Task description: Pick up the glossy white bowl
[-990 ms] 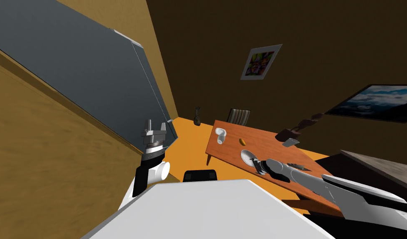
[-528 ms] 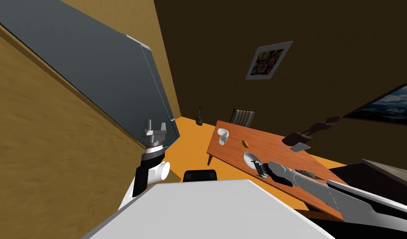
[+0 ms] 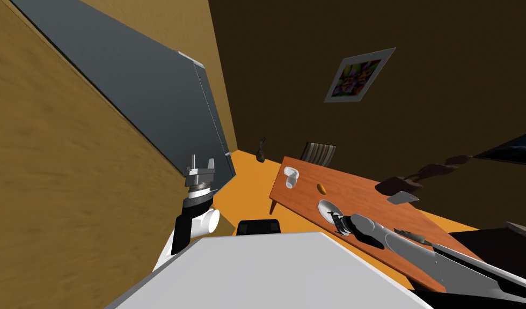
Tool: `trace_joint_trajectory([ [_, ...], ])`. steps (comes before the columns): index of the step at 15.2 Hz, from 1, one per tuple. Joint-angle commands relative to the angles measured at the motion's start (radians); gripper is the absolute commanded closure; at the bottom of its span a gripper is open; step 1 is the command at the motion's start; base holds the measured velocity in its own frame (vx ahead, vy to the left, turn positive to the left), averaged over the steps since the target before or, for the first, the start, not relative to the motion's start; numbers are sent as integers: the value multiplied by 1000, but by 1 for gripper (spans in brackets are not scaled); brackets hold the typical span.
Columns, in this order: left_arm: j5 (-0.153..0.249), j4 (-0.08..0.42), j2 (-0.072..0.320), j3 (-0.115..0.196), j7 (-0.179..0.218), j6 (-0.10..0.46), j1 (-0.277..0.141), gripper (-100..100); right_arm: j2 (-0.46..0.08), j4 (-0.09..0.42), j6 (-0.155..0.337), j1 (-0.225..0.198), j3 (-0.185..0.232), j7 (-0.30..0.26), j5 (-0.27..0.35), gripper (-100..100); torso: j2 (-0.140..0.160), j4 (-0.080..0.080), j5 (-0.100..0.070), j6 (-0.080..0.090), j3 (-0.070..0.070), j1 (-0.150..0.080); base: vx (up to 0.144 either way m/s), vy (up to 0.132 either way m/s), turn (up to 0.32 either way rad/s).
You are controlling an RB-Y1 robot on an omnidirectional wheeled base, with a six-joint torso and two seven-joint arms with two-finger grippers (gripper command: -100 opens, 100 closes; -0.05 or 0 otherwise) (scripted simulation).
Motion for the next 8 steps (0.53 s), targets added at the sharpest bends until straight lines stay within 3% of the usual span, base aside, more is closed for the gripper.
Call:
trace_joint_trajectory([
  [1,0,0,0,0,0,0,0,0,11,6,-7,29,-50,9,18,-100,0,0,0,0,0,0,-13,0,165],
  [3,0,0,0,0,0,0,0,0,11,6,-7,29,-71,9,18,-100,0,0,0,0,0,0,-8,-2,35],
  [4,0,0,0,0,0,0,0,0,31,22,-19,68,-105,24,41,-100,0,0,0,1,0,0,-8,0,117],
  [6,0,0,0,0,0,0,0,0,31,22,-19,68,-142,24,41,-100,0,0,0,0,0,0,-12,-1,134],
  [7,0,0,0,0,0,0,0,0,51,38,-31,108,-173,39,64,-100,0,0,0,0,0,0,-15,-3,140],
  [8,0,0,0,0,0,0,0,0,51,38,-31,108,-194,39,64,-100,0,0,0,0,0,0,-17,-3,154],
])
